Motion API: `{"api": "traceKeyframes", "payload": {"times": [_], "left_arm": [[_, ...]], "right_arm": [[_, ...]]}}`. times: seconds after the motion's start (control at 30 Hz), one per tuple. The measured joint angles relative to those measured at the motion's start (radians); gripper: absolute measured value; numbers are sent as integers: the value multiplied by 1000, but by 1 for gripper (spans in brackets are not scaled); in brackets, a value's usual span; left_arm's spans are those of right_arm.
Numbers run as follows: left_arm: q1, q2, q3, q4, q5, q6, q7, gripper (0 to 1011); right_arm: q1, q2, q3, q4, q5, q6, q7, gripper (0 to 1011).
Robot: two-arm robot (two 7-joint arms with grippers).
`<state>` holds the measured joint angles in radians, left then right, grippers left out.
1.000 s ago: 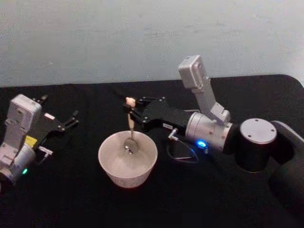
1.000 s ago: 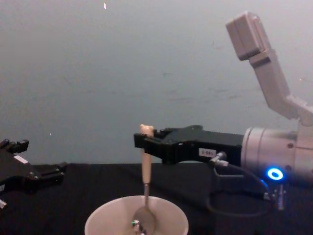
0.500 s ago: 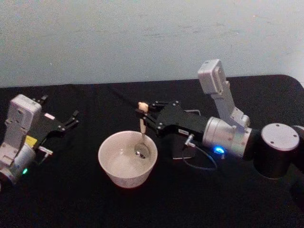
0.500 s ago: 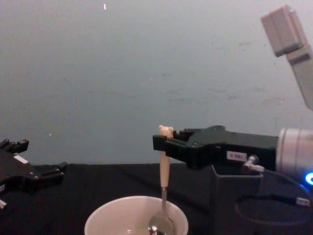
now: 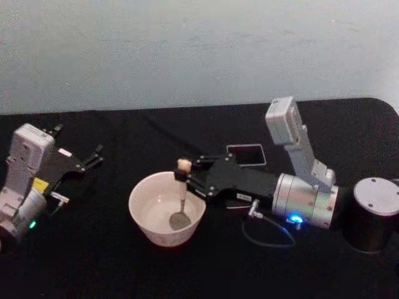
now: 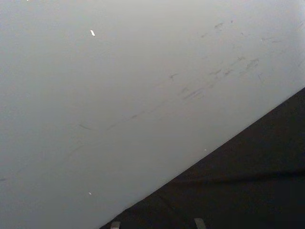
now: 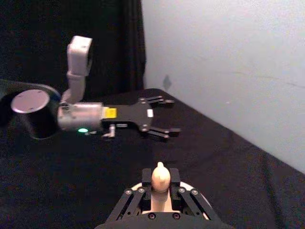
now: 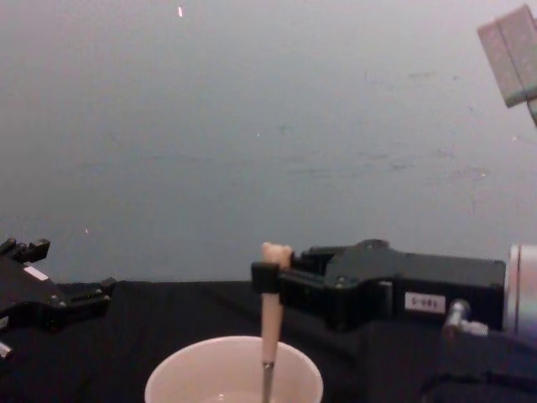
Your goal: Pick up the stirring spoon with one hand, stir inside the cup, then place it back in its original position.
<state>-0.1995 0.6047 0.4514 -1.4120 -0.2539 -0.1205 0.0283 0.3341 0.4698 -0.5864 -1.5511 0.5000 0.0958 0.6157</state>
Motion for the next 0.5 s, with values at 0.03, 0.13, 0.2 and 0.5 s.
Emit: {"api": "traceKeyframes", "payload": {"times": [0.03, 0.13, 0.2, 0.5], "left_arm": [[0, 0, 0, 0, 0, 0, 0, 1001], [0, 0, 0, 0, 0, 0, 0, 1001], [0, 0, 0, 0, 0, 0, 0, 1001], [0, 0, 0, 0, 0, 0, 0, 1001]], "right_arm": [[-2, 1, -3, -4, 1, 0, 2, 214], [-4, 3, -19, -16, 4, -2, 9, 214], [-2, 2, -25, -18, 4, -4, 12, 214], [27, -27, -53, 1, -2, -13, 13, 214]]}}
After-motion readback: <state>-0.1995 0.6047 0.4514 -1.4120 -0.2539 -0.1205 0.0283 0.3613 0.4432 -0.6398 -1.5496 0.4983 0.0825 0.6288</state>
